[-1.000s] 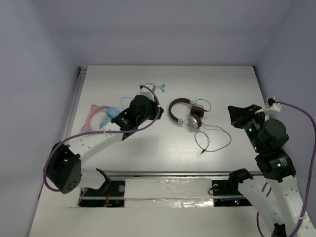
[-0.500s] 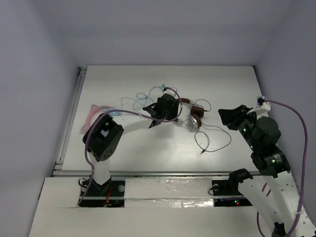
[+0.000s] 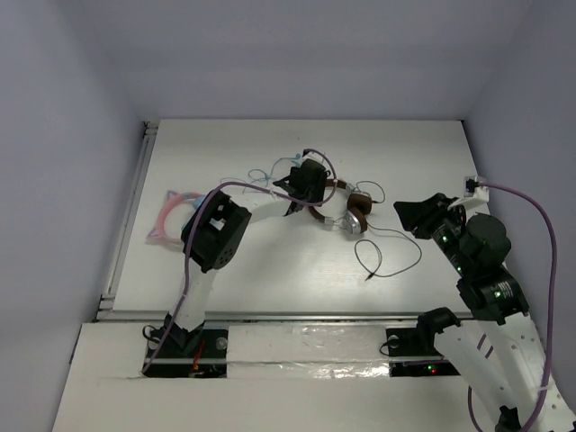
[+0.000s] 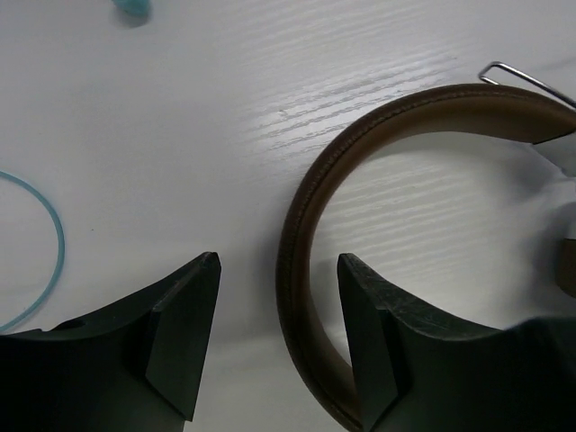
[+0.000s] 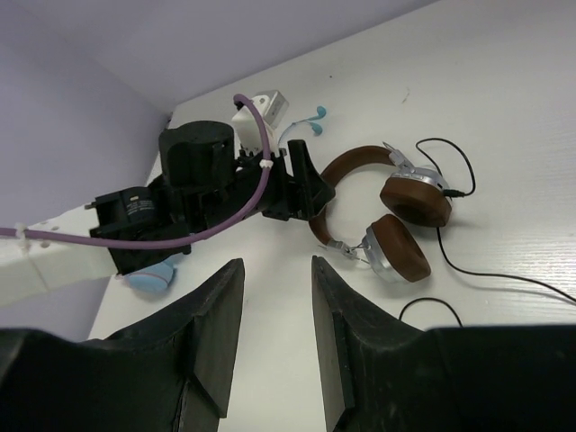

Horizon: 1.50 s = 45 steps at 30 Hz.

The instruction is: Wrap the headphones

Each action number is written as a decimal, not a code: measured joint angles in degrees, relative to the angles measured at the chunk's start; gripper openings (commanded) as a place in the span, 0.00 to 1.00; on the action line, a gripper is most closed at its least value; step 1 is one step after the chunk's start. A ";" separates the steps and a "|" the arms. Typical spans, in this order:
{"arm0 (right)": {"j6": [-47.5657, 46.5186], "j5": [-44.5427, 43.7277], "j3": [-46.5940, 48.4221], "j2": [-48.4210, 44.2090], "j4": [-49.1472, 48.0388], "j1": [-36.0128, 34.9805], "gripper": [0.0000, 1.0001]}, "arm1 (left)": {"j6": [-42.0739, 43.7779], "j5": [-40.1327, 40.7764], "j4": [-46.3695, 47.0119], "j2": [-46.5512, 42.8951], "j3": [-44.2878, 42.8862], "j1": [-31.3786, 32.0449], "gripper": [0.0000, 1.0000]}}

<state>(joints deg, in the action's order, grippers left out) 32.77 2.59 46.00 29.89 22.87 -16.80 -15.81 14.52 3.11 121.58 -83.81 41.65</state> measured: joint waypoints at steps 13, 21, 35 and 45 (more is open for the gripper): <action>0.02 1.03 0.00 0.09 -0.24 0.00 0.42 | 1.84 -1.66 -0.37 3.30 -2.86 -0.39 0.36; 0.07 1.07 -0.28 0.07 -0.59 0.00 0.39 | 2.64 -3.43 0.52 4.37 -4.00 -0.59 0.00; 2.60 8.24 -4.63 3.54 -7.58 0.00 0.01 | 3.13 -8.17 -10.88 -17.75 1.03 -5.88 0.00; 2.78 12.17 -7.48 9.86 -17.51 0.00 0.81 | 4.96 -14.32 -22.58 -33.70 -11.52 -15.12 0.00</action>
<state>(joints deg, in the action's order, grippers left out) 35.55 14.76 38.52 39.75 5.37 -16.80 -10.85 0.21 -19.46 87.88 -95.33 26.52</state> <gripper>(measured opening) 0.765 0.043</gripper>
